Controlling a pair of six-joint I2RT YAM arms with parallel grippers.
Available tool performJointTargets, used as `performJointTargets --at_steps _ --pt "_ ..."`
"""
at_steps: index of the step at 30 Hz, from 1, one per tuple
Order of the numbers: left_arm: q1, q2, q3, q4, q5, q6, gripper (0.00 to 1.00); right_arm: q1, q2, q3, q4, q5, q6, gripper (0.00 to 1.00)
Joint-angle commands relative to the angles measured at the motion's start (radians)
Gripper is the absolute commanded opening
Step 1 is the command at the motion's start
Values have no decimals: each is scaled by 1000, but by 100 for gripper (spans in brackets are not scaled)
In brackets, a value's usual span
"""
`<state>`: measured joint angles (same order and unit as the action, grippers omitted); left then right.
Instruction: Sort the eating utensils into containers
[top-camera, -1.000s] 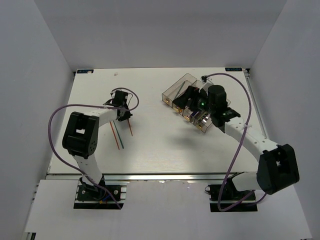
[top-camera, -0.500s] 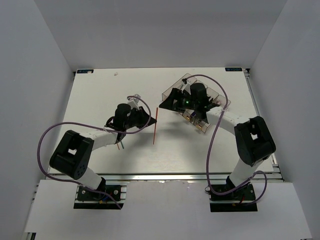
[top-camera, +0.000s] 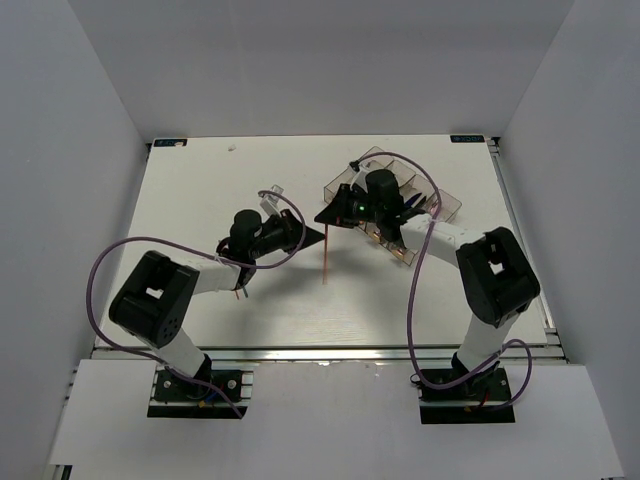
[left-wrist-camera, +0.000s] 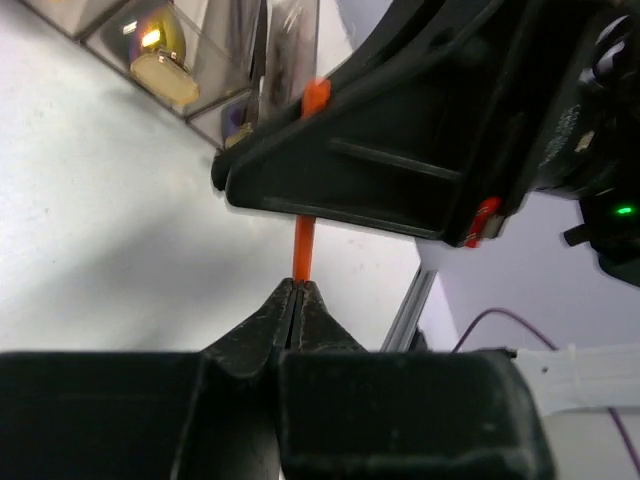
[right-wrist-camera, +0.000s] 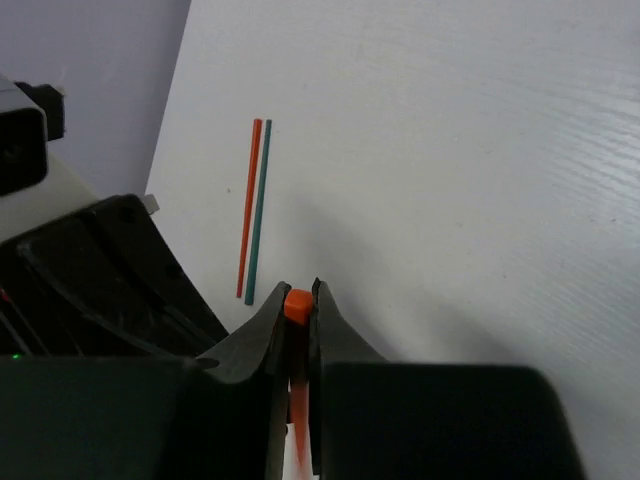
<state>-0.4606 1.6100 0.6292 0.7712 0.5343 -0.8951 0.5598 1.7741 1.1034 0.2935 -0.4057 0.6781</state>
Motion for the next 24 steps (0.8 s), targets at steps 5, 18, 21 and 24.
performJointTargets --at_steps 5,18,21,24 --pt "-6 -24 113 -273 -174 93 89 -6 -1 67 52 55 8 0" --pt "-4 -412 311 -1199 -881 268 98 -198 297 617 -194 650 166 0" --pt "-4 -450 300 -1273 -924 282 98 -225 360 713 -215 693 126 0" --pt "-4 -467 296 -1354 -1039 260 98 -251 400 733 -176 674 118 0"
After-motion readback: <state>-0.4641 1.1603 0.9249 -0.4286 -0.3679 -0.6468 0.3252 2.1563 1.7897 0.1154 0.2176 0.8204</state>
